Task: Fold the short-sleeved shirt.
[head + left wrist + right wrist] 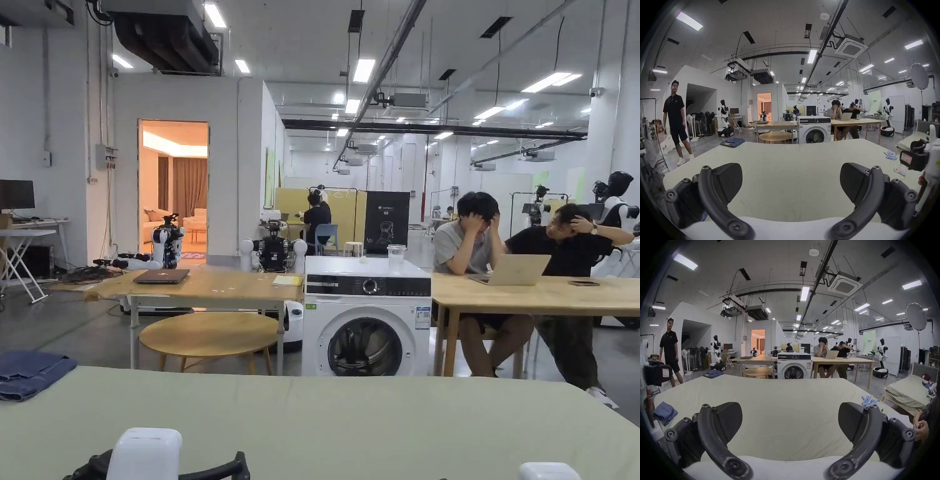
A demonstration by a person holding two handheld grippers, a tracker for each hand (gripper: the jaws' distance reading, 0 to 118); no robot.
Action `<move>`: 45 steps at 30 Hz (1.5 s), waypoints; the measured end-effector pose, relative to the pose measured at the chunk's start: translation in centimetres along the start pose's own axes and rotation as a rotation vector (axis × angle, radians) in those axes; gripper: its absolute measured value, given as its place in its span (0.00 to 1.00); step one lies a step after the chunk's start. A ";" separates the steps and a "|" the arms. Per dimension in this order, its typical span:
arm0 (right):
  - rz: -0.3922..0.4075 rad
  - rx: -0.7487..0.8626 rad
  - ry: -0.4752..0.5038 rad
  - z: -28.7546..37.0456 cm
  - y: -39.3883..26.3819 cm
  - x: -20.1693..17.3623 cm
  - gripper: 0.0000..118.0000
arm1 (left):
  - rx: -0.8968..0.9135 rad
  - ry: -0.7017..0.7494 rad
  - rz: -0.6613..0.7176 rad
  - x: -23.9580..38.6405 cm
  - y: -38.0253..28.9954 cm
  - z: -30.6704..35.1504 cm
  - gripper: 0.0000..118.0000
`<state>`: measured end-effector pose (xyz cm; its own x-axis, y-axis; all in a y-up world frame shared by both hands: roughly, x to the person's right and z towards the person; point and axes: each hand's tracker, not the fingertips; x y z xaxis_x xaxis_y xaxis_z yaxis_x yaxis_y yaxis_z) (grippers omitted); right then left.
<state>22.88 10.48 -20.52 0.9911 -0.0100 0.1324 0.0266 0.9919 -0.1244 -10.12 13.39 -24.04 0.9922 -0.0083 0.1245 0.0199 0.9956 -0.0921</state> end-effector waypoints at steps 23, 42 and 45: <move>0.038 -0.004 -0.037 -0.6 -0.9 -1.2 1.00 | -0.045 0.042 -0.004 0.7 -1.0 -1.4 0.99; -0.007 -0.002 -0.035 -0.9 -1.1 0.3 1.00 | -0.048 0.083 0.025 -1.7 -0.9 -2.0 0.99; -0.022 -0.006 -0.027 -0.9 -0.9 0.3 1.00 | -0.046 0.078 0.017 -1.7 -0.8 -2.0 0.99</move>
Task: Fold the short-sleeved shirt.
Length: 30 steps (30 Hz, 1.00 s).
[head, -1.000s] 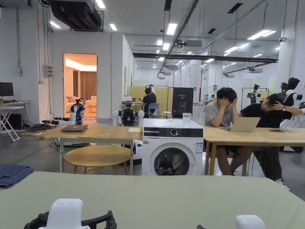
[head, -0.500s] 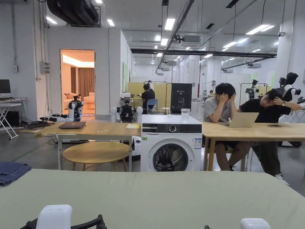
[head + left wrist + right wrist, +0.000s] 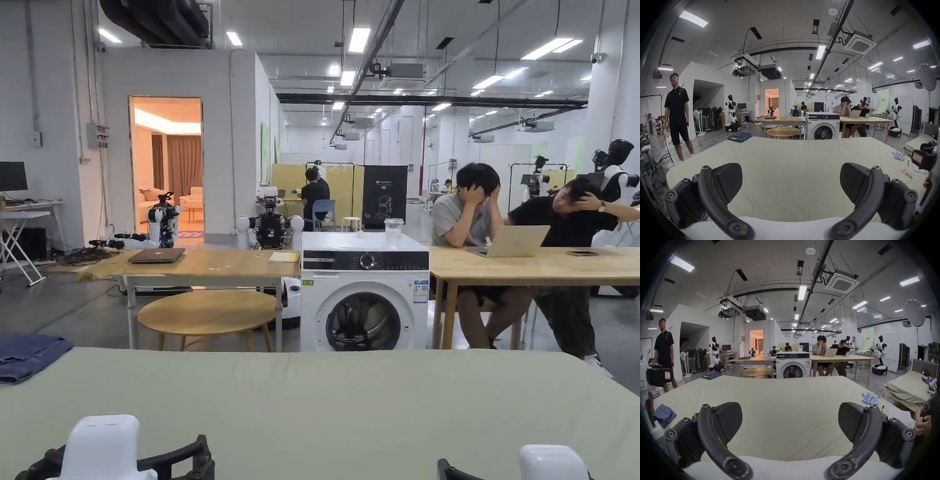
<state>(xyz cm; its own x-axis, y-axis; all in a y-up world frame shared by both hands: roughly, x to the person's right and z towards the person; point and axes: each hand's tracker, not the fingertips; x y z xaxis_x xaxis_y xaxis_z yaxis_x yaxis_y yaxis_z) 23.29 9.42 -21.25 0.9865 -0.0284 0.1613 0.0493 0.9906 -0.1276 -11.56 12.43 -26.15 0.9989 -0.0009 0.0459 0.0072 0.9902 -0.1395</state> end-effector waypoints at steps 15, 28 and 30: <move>-0.016 -0.007 0.009 -0.2 0.0 0.2 1.00 | -0.015 0.009 -0.002 -0.1 -0.6 -0.4 0.99; -0.086 -0.095 0.032 -1.0 -0.4 0.9 1.00 | -0.035 0.007 -0.004 0.0 -1.0 -0.6 0.99; -0.106 -0.125 0.037 -1.2 -0.4 1.0 1.00 | -0.039 0.009 -0.002 0.0 -1.1 -0.7 0.99</move>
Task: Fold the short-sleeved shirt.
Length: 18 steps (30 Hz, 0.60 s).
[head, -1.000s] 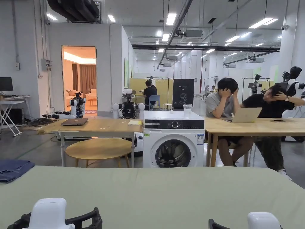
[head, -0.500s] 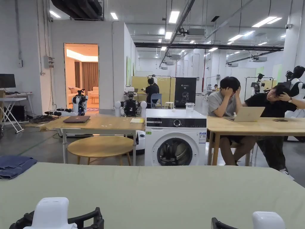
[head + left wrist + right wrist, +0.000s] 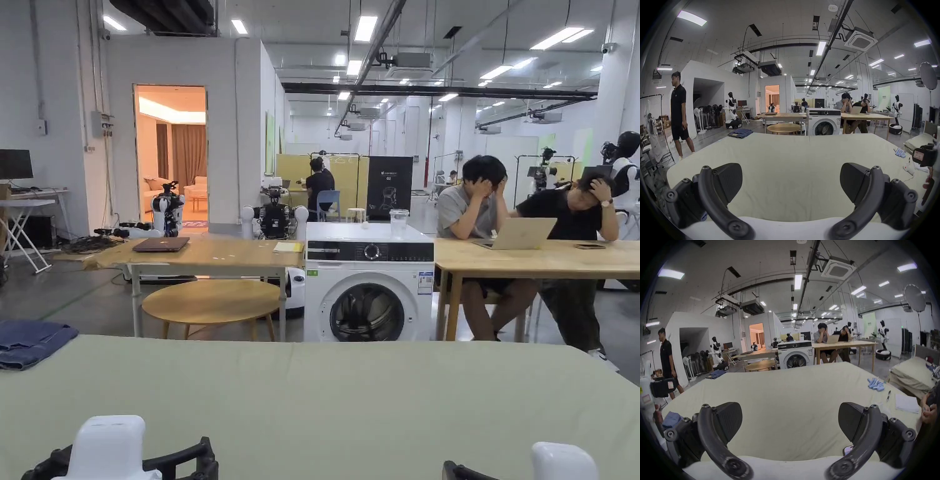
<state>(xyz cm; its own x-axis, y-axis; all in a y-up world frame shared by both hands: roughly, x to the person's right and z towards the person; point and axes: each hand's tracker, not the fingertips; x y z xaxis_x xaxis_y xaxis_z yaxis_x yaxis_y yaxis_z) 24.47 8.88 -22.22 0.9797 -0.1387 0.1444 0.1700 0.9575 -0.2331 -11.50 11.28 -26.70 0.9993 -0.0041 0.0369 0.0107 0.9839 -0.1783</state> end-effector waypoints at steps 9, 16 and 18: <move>-0.004 -0.107 0.017 -0.6 0.4 -0.8 1.00 | -0.015 -0.005 -0.004 0.3 -0.5 -0.2 0.99; -0.010 -0.132 0.036 -0.5 0.3 -0.9 1.00 | -0.019 -0.009 -0.003 0.2 -0.8 -0.2 0.99; -0.029 -0.118 0.055 -0.4 0.2 -0.6 1.00 | -0.018 -0.006 -0.002 0.2 -0.7 -0.1 0.99</move>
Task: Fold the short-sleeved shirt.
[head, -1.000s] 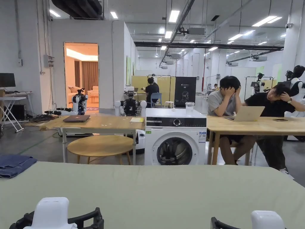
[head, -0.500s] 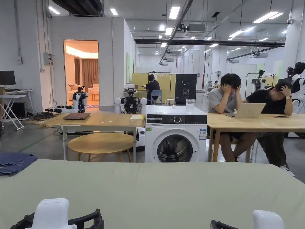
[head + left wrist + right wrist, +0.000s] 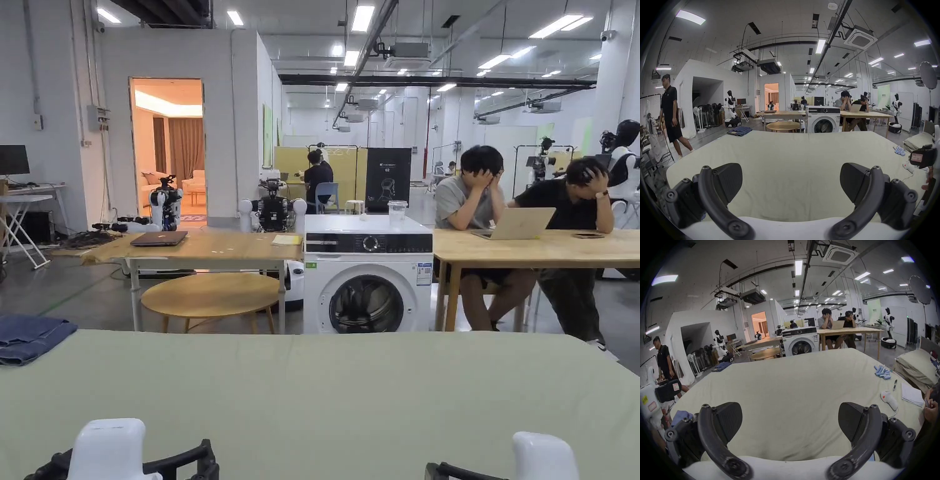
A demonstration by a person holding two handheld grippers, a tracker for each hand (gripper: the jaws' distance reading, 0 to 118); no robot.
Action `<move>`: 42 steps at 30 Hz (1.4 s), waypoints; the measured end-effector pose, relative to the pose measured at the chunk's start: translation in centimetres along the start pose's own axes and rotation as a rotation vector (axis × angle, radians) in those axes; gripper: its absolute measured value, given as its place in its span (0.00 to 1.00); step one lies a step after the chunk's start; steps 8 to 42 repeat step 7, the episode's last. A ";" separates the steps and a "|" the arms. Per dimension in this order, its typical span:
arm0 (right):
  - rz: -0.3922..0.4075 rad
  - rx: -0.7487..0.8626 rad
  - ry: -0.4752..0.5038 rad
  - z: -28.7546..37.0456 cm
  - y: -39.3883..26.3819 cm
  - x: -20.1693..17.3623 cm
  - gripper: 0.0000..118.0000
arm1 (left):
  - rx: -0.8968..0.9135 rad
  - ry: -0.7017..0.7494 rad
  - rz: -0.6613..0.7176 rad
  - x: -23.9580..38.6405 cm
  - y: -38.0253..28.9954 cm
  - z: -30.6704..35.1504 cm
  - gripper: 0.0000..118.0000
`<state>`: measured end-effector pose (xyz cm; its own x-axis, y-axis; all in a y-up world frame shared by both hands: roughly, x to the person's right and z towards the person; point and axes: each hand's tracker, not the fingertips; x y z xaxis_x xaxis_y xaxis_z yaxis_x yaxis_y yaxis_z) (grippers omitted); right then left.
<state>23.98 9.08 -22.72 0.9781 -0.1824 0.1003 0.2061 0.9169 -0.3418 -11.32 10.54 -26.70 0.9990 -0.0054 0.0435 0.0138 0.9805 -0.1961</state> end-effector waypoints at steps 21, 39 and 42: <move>0.029 0.025 -0.017 0.1 -0.4 -0.1 1.00 | 0.001 0.001 0.019 -0.4 0.0 -0.1 0.99; 0.029 0.025 -0.017 0.1 -0.4 -0.1 1.00 | 0.001 0.001 0.019 -0.4 0.0 -0.1 0.99; 0.029 0.025 -0.017 0.1 -0.4 -0.1 1.00 | 0.001 0.001 0.019 -0.4 0.0 -0.1 0.99</move>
